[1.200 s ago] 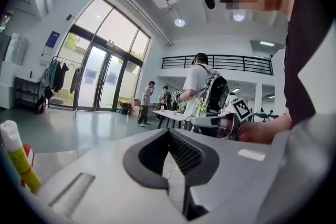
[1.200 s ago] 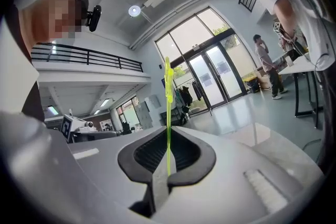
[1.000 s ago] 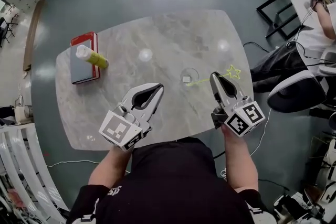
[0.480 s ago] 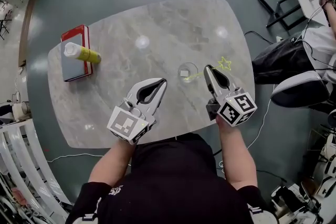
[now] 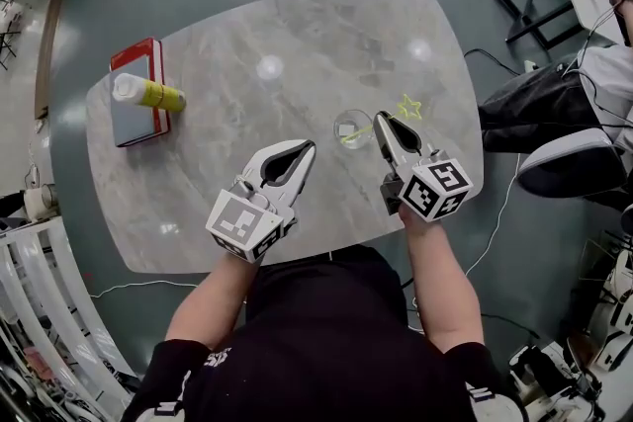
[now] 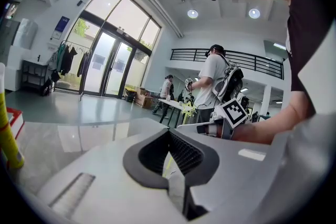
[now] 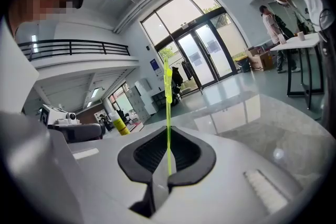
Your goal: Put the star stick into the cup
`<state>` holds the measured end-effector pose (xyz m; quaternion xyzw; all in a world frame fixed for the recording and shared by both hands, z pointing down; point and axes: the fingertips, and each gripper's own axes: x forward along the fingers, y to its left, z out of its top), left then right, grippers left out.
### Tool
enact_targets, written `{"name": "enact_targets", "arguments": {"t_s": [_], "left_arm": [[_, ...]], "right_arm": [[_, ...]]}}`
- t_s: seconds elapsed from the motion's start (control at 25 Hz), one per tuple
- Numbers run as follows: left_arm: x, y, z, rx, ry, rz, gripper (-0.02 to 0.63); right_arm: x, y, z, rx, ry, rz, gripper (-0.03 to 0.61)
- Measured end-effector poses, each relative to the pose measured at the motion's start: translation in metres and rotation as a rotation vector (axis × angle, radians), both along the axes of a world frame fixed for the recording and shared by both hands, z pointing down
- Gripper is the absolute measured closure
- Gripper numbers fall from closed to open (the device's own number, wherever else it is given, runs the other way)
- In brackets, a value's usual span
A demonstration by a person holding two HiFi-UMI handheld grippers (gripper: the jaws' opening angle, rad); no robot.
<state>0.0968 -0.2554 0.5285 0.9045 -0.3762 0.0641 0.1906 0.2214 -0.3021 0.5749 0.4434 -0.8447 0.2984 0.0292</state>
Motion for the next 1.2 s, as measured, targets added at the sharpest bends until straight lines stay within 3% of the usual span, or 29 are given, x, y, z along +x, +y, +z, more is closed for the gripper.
{"name": "enact_targets", "arguments": {"t_s": [0.56,1.04,1.2], "left_arm": [[-0.004,-0.001,0.008,0.012,-0.004,-0.015,0.614],[-0.007,0.008,0.0,-0.002,-0.003,-0.024,0.614],[-0.01,0.01,-0.01,0.009,-0.012,-0.033,0.614]], "right_arm": [[-0.014,0.001,0.029,-0.056,0.073,-0.04,0.542],[-0.012,0.008,0.05,-0.157,0.081,-0.035,0.358],[-0.01,0.012,0.056,-0.189,0.074,-0.031,0.344]]}}
